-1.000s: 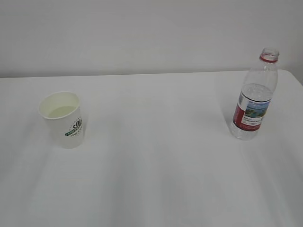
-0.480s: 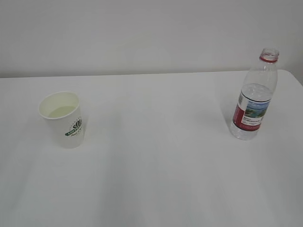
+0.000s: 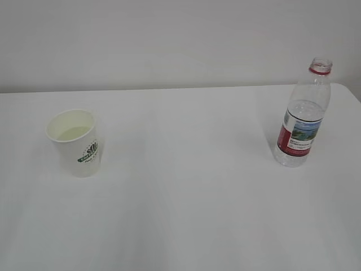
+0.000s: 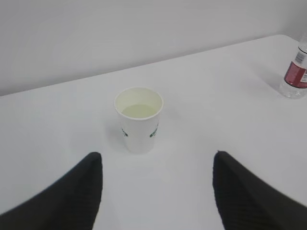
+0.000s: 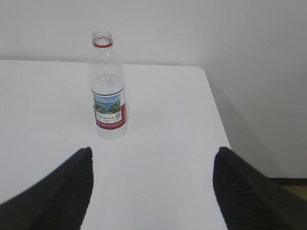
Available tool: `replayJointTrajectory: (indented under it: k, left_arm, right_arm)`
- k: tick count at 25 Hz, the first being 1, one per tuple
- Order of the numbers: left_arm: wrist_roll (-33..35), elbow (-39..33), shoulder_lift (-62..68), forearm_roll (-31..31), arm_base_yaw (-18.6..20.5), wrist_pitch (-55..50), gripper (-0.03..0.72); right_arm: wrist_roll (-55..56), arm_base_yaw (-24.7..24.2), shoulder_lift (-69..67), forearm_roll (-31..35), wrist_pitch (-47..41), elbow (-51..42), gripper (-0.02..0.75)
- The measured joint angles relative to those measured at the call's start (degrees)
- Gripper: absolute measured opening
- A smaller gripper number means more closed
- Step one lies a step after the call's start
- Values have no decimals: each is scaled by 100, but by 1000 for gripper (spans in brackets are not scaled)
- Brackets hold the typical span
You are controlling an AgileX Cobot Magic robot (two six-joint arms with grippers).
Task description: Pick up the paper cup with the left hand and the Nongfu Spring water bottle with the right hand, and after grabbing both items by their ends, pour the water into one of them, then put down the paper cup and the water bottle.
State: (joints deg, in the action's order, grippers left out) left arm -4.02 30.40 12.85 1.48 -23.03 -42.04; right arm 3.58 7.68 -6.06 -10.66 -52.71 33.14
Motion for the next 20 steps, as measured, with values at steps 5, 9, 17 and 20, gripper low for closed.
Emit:
replayJointTrajectory:
  k: [5, 9, 17, 20]
  left_arm:
    - [0, 399, -112, -77, 0, -918, 513]
    - [0, 525, -112, -295, 0, -1636, 513]
    - [0, 538, -429, -468, 0, -1899, 513]
    - [0, 540, -748, -586, 0, -1898, 513]
  right_arm:
    - [0, 0, 417, 175, -548, 0, 590]
    - [0, 0, 633, 187, -1041, 9, 590]
    - [0, 0, 705, 474, -1522, 13, 590]
    - [0, 0, 705, 567, -1632, 13, 590]
